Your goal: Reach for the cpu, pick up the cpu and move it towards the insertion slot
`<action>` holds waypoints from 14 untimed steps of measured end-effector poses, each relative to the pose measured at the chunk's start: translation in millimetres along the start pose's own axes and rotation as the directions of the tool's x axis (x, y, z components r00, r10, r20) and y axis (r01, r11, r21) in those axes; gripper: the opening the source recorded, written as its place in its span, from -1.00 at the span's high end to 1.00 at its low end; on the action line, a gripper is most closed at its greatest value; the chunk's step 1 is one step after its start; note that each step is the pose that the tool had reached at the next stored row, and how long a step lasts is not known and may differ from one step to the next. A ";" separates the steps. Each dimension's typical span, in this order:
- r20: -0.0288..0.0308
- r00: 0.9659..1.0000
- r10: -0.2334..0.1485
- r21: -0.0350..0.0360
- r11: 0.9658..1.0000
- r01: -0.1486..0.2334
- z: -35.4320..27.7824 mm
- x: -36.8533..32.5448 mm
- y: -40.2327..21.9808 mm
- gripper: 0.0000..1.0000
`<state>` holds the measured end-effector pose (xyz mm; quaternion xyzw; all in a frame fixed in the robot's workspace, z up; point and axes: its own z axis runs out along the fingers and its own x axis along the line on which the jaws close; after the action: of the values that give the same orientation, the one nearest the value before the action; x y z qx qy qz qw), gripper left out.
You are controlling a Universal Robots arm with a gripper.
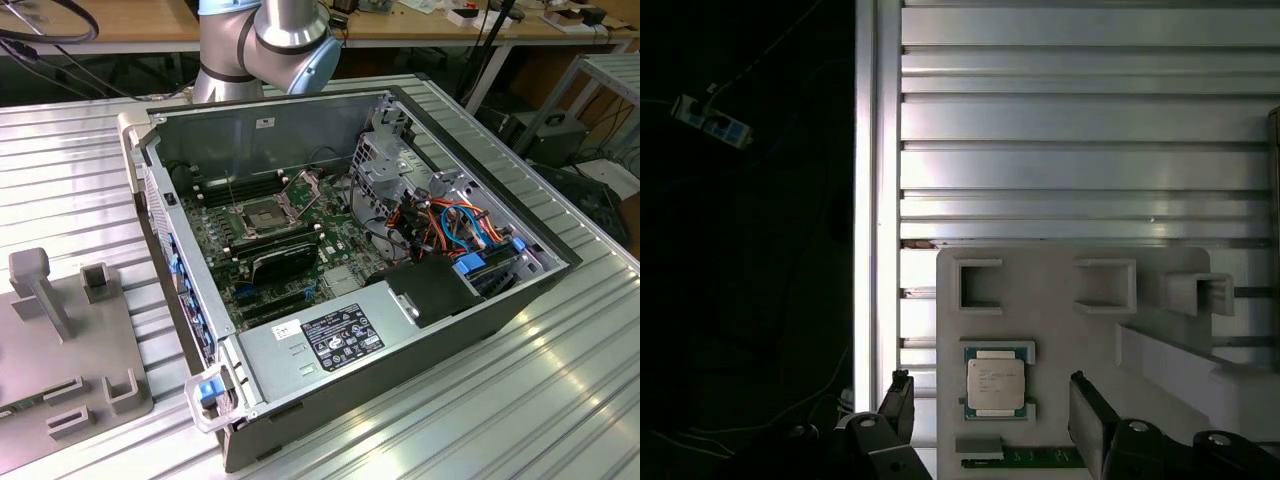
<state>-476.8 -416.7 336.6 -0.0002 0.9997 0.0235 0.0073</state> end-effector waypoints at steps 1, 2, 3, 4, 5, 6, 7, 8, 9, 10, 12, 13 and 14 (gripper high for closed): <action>0.000 1.000 0.000 0.000 1.000 0.000 0.1 0.0 -0.1 -0.44; 0.000 1.000 0.000 0.000 1.000 0.000 0.3 0.0 -0.1 -0.44; 0.000 1.000 0.000 0.000 1.000 0.000 0.7 0.0 -0.1 -0.44; 0.000 1.000 0.000 0.000 1.000 0.000 0.9 0.0 -0.1 -0.44; 0.000 1.000 0.000 0.000 1.000 0.000 0.9 0.0 -0.1 -0.44; 0.000 1.000 0.000 0.000 1.000 0.000 0.9 0.0 -0.1 -0.44; 0.000 1.000 0.000 0.000 1.000 0.000 1.2 0.0 -0.1 -0.44; 0.000 1.000 0.000 0.000 1.000 0.000 1.3 0.0 -0.1 -0.44; 0.000 1.000 0.000 0.000 1.000 0.000 1.3 0.0 -0.1 -0.44; 0.000 1.000 0.000 0.000 1.000 0.000 1.4 0.0 -0.1 -0.44; 0.000 1.000 0.000 0.000 1.000 0.000 2.0 0.0 -0.1 -0.44; 0.000 1.000 0.000 0.000 1.000 0.000 2.4 0.0 -0.2 -0.44; 0.000 1.000 0.000 0.000 1.000 0.000 2.7 0.0 -0.2 -0.44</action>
<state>-476.8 -416.7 333.9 -0.0003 0.9997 0.0236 0.0073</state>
